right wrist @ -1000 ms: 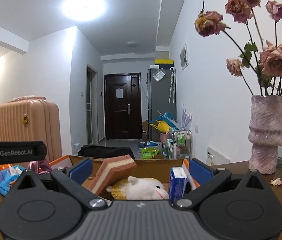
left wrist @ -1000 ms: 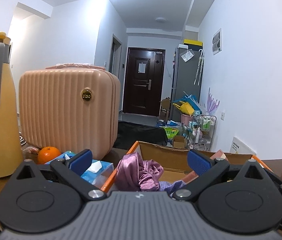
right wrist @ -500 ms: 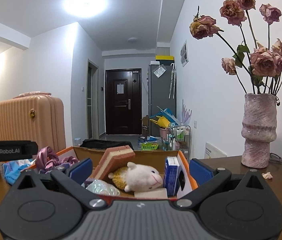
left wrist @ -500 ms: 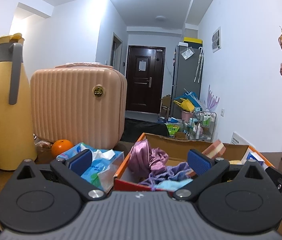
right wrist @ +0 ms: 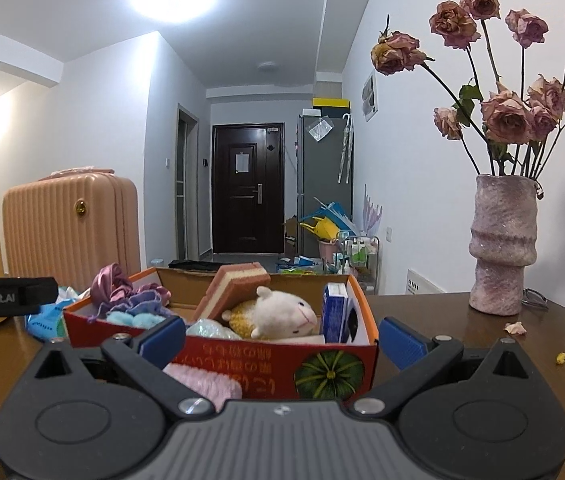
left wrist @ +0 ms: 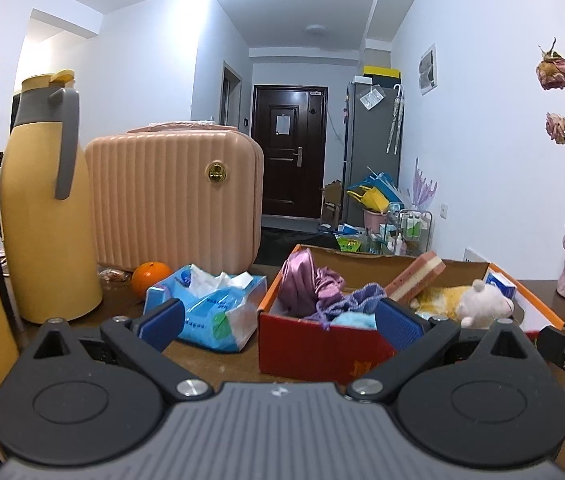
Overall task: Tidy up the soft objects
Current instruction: 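Withdraw both open grippers from the box back toward the table, then lower the right gripper onto the white foam wedge and close it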
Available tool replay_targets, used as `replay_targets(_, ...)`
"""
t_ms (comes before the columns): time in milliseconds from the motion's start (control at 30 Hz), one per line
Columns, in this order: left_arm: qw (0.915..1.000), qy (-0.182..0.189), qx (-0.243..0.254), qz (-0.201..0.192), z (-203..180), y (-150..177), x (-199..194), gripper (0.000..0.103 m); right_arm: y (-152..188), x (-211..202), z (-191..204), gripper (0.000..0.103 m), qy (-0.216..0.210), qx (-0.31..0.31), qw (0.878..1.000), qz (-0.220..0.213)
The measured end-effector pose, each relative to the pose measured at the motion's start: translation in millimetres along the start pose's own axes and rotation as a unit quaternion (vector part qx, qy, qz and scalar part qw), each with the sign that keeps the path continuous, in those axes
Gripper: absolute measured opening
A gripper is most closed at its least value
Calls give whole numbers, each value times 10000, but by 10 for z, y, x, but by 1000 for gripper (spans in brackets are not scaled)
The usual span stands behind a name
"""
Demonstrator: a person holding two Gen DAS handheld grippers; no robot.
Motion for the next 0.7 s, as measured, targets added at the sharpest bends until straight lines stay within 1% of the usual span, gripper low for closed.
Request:
replay_targets(467, 9994, 74, 330, 24, 112, 186, -457, 103, 127, -347, 43, 103, -103, -127, 9995, 252)
replay_targets(700, 9994, 169, 311, 68, 189, 229, -604, 103, 179, -463, 99, 103, -165, -185, 9990, 368)
Point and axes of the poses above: each gripper's, at about its wrist camera, not at the fingertips, and x roughly the way its jaws point, z to its left, y to its underside, the point moved 1 cm from there along x, roughly the way its jaws point, and after that the axes turned 3 degrees about y, right-handed, at the moved point
